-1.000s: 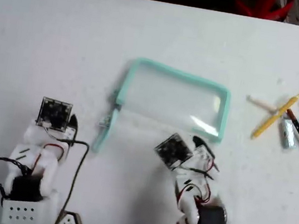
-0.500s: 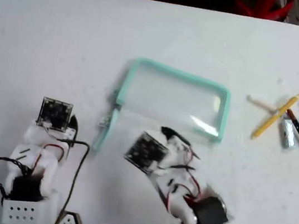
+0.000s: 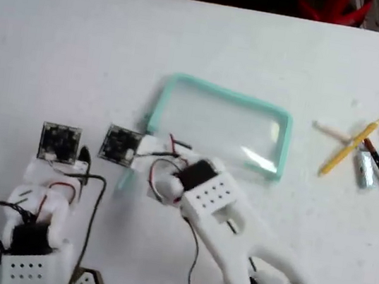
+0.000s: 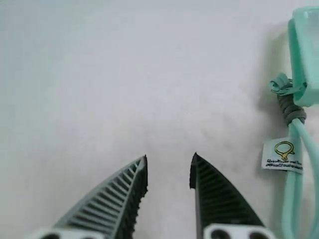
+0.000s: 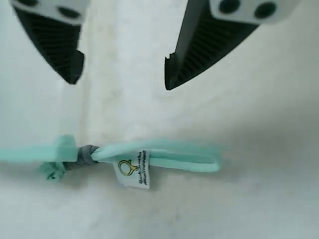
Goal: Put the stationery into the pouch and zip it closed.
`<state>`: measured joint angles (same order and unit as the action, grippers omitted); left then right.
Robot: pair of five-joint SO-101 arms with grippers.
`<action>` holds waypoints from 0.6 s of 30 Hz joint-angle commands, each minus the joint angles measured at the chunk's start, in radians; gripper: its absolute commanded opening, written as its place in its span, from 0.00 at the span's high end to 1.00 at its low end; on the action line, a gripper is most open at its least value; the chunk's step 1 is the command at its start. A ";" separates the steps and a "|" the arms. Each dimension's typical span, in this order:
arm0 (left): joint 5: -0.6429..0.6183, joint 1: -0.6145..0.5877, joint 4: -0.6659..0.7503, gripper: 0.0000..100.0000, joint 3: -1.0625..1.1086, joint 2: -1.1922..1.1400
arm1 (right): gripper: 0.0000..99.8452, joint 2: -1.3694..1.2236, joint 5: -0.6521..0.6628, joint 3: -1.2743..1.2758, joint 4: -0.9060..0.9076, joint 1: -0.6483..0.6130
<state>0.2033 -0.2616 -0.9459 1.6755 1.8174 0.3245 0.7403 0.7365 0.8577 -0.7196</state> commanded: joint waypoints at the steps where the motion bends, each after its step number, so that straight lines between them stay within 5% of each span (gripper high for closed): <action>1: -0.032 -0.019 0.003 0.85 -0.026 0.008 | 0.68 -0.042 0.018 -0.049 -0.094 0.050; 10: -0.035 -0.015 0.005 0.85 -0.026 0.008 | 0.68 -0.194 0.021 -0.049 -0.375 0.133; 18: -0.038 -0.015 0.041 0.85 -0.009 0.008 | 0.68 -0.294 0.104 -0.041 -0.435 0.127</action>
<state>0.1772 -0.2723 -0.9444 1.6755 1.8174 0.0437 0.7986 0.7334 0.4557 -0.5999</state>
